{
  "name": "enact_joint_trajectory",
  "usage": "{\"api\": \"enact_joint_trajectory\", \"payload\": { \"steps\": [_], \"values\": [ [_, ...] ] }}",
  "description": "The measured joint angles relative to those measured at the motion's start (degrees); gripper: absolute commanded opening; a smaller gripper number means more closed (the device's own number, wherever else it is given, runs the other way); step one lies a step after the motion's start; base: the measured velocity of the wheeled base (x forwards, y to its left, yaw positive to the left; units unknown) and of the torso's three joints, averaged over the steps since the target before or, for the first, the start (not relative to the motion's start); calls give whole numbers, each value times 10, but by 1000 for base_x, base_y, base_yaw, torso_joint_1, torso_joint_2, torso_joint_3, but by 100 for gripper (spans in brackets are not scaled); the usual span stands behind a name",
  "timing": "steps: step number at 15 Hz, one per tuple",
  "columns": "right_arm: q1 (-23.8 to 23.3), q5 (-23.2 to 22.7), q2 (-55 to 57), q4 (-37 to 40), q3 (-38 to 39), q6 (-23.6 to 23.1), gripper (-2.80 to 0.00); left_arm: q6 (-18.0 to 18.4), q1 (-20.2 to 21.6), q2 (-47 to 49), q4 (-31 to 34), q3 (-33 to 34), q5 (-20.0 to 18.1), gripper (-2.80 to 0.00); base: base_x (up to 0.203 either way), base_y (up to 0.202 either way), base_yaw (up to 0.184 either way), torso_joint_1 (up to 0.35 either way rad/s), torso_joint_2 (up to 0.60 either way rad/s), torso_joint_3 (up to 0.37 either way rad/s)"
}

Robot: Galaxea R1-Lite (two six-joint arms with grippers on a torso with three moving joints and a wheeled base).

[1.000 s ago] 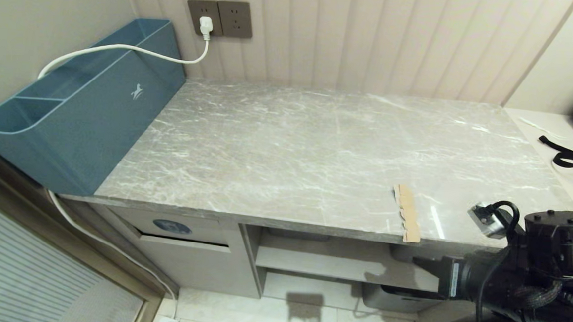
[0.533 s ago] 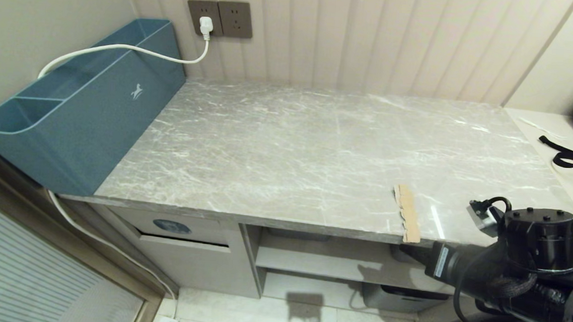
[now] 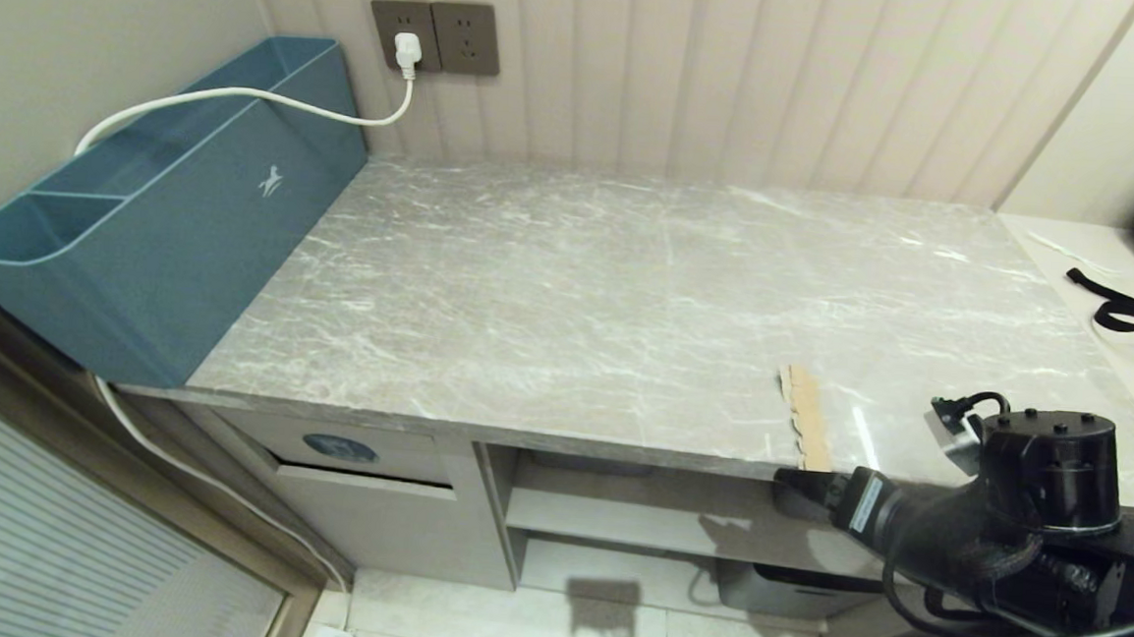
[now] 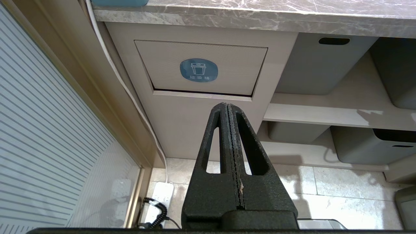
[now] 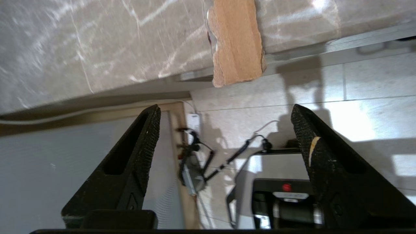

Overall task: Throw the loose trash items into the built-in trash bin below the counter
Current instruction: Pick up the garbage

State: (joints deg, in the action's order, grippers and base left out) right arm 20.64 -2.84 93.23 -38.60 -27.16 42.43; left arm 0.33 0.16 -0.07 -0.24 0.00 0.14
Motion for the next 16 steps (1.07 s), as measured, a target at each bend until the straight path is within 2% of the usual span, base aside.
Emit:
{"api": "enact_joint_trajectory", "payload": {
  "steps": [4, 7, 16],
  "values": [
    [0, -3, 4, -40, -1, 84, 0, 0, 0, 0, 0, 0, 0, -280, 0, 0, 0, 0, 0, 0],
    [1, -5, 4, -96, 4, 171, 0, 0, 0, 0, 0, 0, 0, -280, 0, 0, 0, 0, 0, 0],
    [1, -1, 0, -130, 32, 254, 0, 0, 0, 0, 0, 0, 0, -280, 0, 0, 0, 0, 0, 0]
  ]
}}
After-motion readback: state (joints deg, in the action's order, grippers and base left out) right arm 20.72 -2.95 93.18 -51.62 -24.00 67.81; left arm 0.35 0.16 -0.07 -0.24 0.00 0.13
